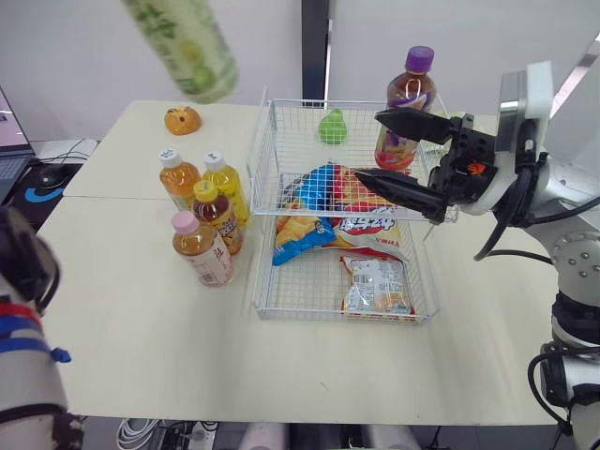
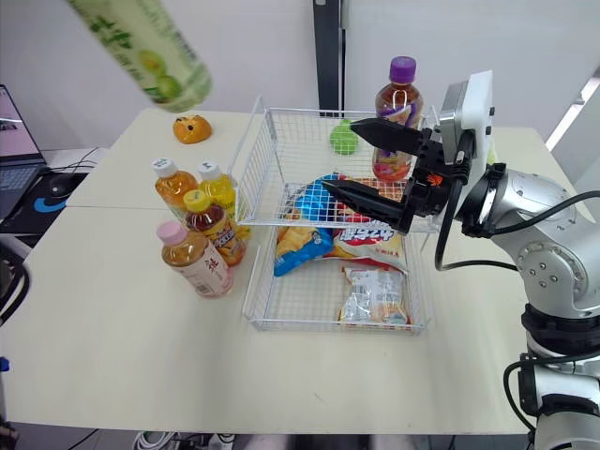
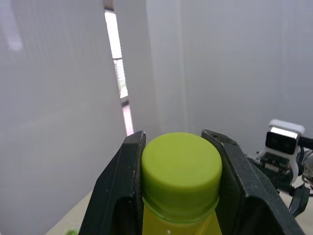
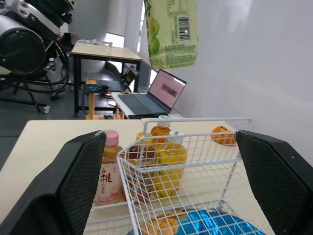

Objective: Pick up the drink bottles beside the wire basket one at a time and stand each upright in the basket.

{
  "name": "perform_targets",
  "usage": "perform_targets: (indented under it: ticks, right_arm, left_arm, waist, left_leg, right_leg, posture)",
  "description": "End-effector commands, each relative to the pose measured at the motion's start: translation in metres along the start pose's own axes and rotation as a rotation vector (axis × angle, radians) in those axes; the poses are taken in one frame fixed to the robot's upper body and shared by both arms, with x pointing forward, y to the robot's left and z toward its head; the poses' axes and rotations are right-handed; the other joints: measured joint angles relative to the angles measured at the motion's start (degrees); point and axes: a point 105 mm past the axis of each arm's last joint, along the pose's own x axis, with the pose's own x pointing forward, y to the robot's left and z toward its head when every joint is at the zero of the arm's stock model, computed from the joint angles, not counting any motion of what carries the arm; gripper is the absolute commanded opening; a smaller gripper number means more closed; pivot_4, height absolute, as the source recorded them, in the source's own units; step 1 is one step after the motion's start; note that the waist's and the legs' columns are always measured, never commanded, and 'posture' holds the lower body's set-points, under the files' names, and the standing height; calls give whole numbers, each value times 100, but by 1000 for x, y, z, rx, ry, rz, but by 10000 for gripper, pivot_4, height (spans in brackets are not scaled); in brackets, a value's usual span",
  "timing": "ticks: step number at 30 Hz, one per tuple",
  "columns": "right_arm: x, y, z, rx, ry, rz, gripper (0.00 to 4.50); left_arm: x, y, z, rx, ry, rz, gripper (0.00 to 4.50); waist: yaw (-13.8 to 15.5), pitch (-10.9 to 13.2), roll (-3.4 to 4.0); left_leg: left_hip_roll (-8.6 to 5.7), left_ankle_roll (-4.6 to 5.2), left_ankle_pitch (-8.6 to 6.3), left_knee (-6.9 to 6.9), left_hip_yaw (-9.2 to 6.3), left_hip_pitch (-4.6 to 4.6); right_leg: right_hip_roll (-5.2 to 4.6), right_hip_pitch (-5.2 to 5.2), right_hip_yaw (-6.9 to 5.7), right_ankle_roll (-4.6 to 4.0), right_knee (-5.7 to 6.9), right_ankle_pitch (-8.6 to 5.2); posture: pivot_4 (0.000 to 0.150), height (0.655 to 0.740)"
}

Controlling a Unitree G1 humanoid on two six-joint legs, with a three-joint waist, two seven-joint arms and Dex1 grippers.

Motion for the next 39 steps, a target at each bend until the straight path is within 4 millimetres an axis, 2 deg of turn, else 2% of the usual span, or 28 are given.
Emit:
perform_targets:
  ticks: [1,4,8,11,13,15,21,32,34,39]
  right_arm:
    - [-9,2,16,-73,-19,-57,45000]
    - [-15,4,18,-84,-3,-99,45000]
    - [-27,7,19,-108,34,-181,45000]
    - [-32,8,20,-116,51,-214,45000]
    - [-37,11,21,-123,62,-241,45000]
    - [-40,13,22,-127,68,-260,45000]
    - [-46,18,26,-129,83,-295,45000]
    - [-50,23,29,-123,96,-316,45000]
    - [-50,24,29,-120,96,-314,45000]
    - [-49,25,29,-111,98,-301,45000]
  left_arm:
    - [25,-1,9,82,-42,-57,13918]
    - [52,1,-9,95,-37,-100,13918]
    - [98,0,-59,87,-8,-141,13918]
    - [116,2,-82,93,8,-107,13918]
    - [129,3,-107,106,51,-75,13918]
    - [135,3,-121,131,84,-60,13918]
    - [143,4,-139,104,96,-30,13918]
    - [149,1,-146,21,66,-36,13918]
    - [149,0,-149,21,72,-43,21116]
    - [145,0,-152,15,76,-49,35800]
  waist:
    - [1,0,0]
    - [-11,1,0]
    - [9,1,0]
    - [12,3,-2]
    - [-4,3,-2]
    - [-9,3,-1]
    - [11,4,0]
    - [35,4,0]
    - [35,4,0]
    - [33,4,0]
  left_leg:
    - [0,0,0,0,0,0]
    - [0,0,0,0,2,-3]
    - [1,0,0,-5,4,-8]
    - [0,0,0,-4,7,-9]
    - [1,1,0,-5,13,-8]
    - [3,1,0,-11,13,-6]
    - [5,1,0,-15,18,-9]
    - [4,5,0,-5,18,-6]
    - [4,5,0,-5,18,-6]
    - [5,5,0,-5,18,-6]
  right_leg:
    - [0,0,0,0,0,0]
    - [0,-6,3,0,-1,0]
    - [0,-10,6,0,-2,0]
    - [-1,-10,10,0,-2,0]
    - [0,-13,16,0,-1,0]
    - [2,-13,15,1,0,0]
    - [5,-20,19,1,2,0]
    - [5,-8,18,2,2,1]
    - [5,-8,18,2,3,1]
    - [5,-8,18,2,3,1]
  posture:
    - [1500,7400]
    - [1500,7400]
    - [1500,7400]
    - [1500,7400]
    - [1500,7400]
    - [1500,7400]
    - [1500,7400]
    - [1500,7400]
    - [1500,7400]
    - [1500,7400]
